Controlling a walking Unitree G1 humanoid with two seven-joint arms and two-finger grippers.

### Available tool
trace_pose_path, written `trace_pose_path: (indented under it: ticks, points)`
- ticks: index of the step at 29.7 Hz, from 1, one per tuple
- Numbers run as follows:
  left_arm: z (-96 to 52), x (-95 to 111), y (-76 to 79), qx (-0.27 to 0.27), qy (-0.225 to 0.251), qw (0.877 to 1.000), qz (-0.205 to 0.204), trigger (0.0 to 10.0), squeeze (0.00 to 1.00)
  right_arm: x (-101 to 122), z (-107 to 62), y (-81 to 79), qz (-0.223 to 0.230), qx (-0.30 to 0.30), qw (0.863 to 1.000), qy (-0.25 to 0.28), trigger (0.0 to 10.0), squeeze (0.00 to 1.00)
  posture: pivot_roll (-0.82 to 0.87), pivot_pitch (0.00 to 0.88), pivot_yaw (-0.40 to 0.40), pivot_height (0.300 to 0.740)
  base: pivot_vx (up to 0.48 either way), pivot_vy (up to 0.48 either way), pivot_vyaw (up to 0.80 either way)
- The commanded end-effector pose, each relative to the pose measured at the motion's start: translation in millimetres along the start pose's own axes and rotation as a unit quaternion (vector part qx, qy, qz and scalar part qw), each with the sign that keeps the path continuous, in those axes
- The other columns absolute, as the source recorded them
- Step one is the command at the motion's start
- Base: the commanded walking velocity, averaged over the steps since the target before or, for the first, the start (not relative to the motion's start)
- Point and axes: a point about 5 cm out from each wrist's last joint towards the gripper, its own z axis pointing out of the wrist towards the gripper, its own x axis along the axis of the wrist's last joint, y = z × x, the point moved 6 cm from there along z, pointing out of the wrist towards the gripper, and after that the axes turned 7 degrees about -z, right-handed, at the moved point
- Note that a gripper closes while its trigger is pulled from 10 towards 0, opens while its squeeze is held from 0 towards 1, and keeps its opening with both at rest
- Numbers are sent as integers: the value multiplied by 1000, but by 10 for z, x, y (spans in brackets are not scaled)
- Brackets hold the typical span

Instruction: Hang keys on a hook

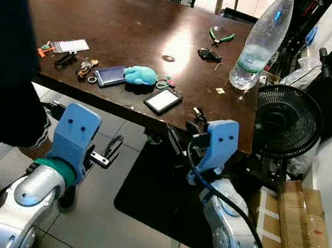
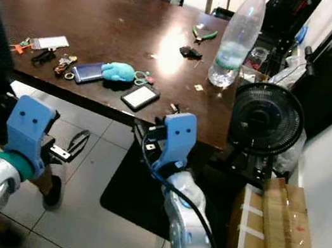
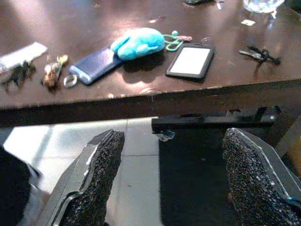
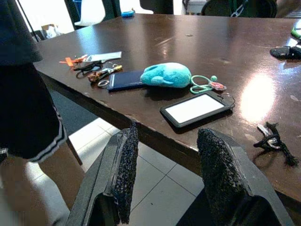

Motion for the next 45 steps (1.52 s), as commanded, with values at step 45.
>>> trace_pose_path:
  ticks: [45]
  points:
    - [10, -98, 0, 21, -8, 1000, -17, 10000, 0, -82, 3, 14, 3, -3, 1000, -7, 10000, 0, -11, 86, 62, 740, 0, -36, 0]
